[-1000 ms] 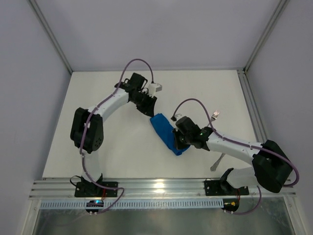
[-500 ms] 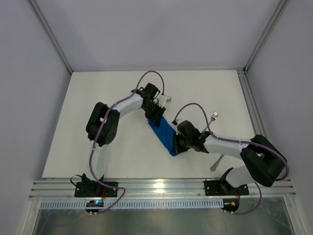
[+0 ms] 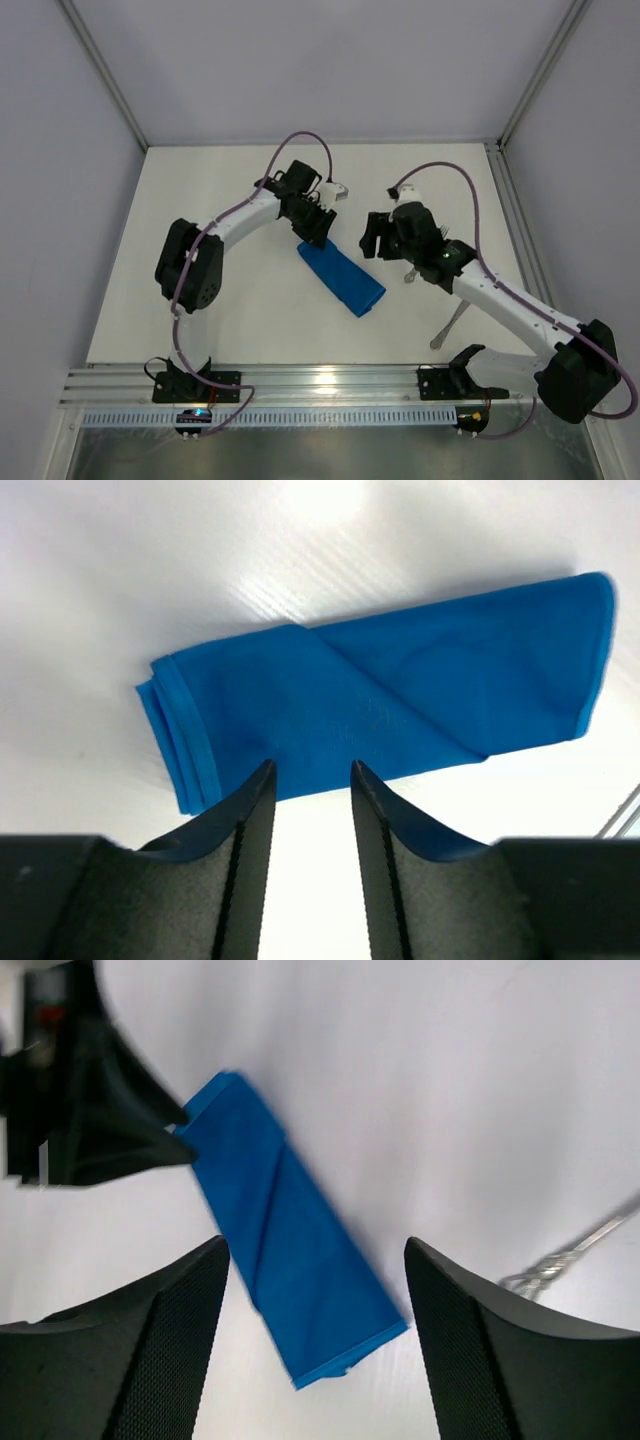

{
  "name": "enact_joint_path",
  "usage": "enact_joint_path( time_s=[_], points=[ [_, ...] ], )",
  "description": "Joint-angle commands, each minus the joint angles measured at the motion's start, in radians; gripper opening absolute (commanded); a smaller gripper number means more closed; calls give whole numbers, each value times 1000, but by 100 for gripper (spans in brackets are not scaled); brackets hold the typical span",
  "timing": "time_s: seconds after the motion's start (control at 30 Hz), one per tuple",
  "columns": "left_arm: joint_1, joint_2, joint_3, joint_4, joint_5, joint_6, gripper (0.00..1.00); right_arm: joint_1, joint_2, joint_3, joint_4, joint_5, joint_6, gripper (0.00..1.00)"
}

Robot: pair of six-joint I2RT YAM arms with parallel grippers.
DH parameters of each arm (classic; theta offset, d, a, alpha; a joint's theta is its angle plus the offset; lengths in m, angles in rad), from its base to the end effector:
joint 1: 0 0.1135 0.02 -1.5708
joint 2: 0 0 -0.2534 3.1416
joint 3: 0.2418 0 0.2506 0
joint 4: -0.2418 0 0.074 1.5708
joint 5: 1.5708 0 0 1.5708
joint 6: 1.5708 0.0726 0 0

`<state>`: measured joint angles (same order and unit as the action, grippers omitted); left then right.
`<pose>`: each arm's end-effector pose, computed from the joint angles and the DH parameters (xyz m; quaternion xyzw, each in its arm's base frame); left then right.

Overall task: Fold the napkin into a case and place the utensils inside
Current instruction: Smooth out the smaller rectangle-folded napkin at the center of the board, then pick up the fork from the center of the board.

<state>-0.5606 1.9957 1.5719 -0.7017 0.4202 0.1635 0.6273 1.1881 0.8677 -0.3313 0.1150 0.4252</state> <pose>0.3496 -0.2544 0.1724 0.3809 0.8757 -0.2420 0.1716 0.2408 0.1643 0.2403 -0.0649 0.8928 0.1779 0.4088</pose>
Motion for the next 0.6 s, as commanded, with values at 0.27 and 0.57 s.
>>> enact_joint_path(
  time_s=[0.27,0.57],
  points=[
    [56,-169,82,-33,71,4,99,-397,-99,61,-526,262,352,92],
    [129,-261,25,-100,-24,102,99,-614,-153,-176,-618,150,437,81]
  ],
)
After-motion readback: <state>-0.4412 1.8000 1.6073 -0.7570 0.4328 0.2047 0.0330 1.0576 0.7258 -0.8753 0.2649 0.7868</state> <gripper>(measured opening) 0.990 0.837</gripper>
